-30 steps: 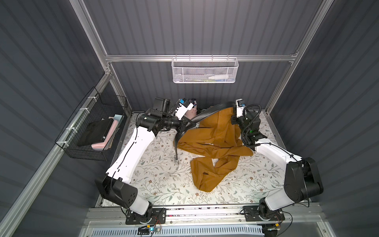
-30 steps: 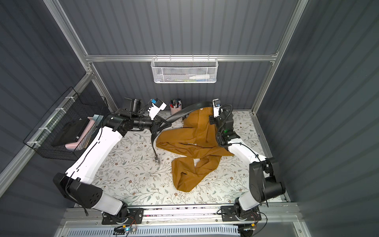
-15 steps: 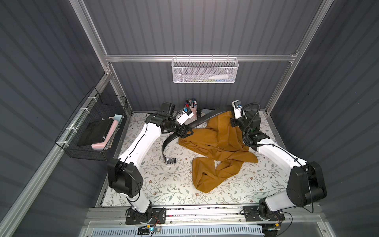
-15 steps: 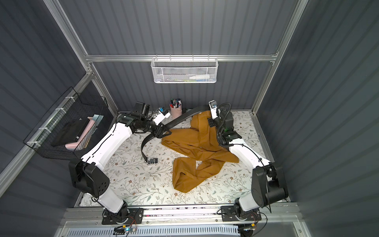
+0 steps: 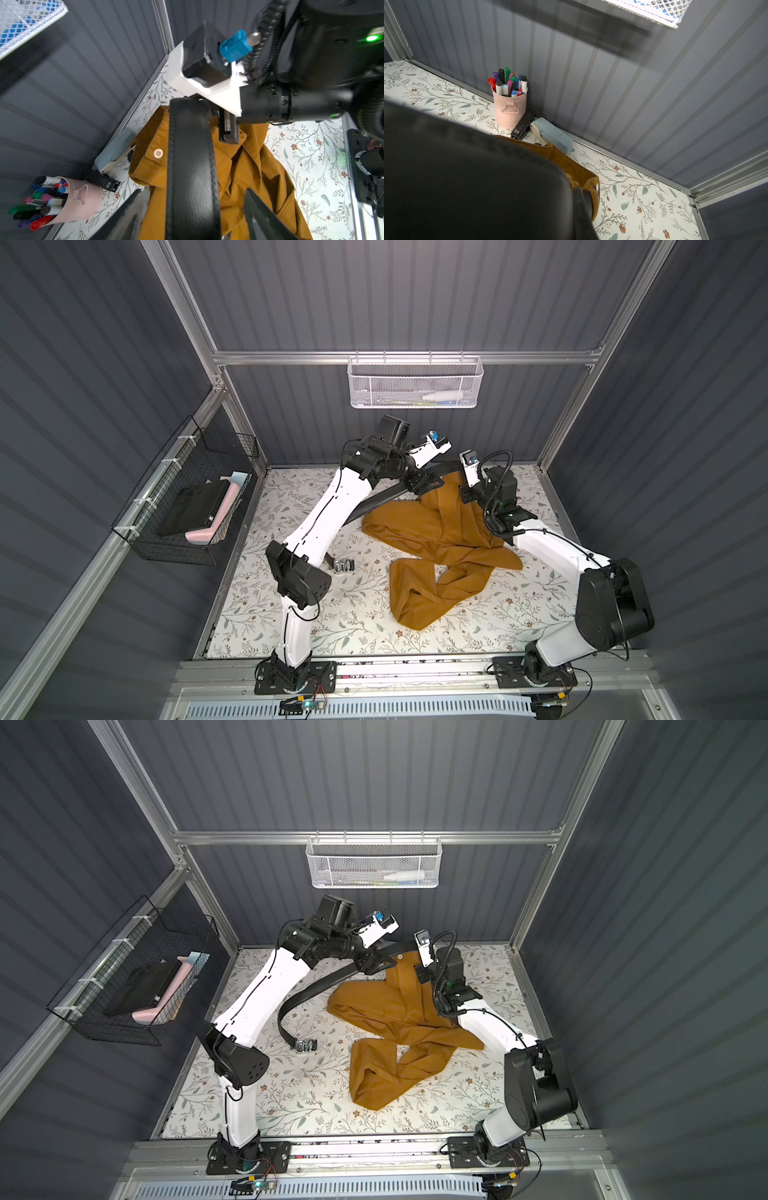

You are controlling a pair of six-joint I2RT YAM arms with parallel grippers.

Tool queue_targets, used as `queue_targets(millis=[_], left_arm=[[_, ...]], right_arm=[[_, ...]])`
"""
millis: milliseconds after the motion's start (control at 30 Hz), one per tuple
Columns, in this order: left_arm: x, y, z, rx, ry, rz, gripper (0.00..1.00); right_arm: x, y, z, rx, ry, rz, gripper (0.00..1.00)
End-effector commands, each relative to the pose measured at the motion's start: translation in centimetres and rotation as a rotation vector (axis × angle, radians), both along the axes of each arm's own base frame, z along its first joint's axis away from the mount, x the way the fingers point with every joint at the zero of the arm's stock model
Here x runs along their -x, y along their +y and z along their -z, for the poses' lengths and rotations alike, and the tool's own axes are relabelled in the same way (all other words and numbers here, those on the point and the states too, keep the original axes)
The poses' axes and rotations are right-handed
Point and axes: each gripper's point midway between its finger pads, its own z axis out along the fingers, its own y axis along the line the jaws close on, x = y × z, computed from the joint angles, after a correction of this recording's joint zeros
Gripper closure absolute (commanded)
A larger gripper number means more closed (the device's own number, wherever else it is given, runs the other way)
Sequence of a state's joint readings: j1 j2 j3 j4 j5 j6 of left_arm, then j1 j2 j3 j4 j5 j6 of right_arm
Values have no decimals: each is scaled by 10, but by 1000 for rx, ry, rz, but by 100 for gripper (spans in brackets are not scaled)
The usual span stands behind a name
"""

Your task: Remove the belt from the trousers

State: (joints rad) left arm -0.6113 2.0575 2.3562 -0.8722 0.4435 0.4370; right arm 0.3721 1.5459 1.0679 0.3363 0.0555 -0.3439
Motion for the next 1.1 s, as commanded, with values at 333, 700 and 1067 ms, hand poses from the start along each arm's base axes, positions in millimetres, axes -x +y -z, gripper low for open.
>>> queue_targets(millis=[333,700,1067], left_arm=[[-11,-17,-18,101,21,-34,100],[61,42,-163,271,-236,-34,100],[123,101,-246,404,-475,-97,100]], right_arm=[[-7,-14,23,-28,57,101,86],[-27,-66,92,-121,289,290,44],[-36,-79,129,-114,417,368,40]])
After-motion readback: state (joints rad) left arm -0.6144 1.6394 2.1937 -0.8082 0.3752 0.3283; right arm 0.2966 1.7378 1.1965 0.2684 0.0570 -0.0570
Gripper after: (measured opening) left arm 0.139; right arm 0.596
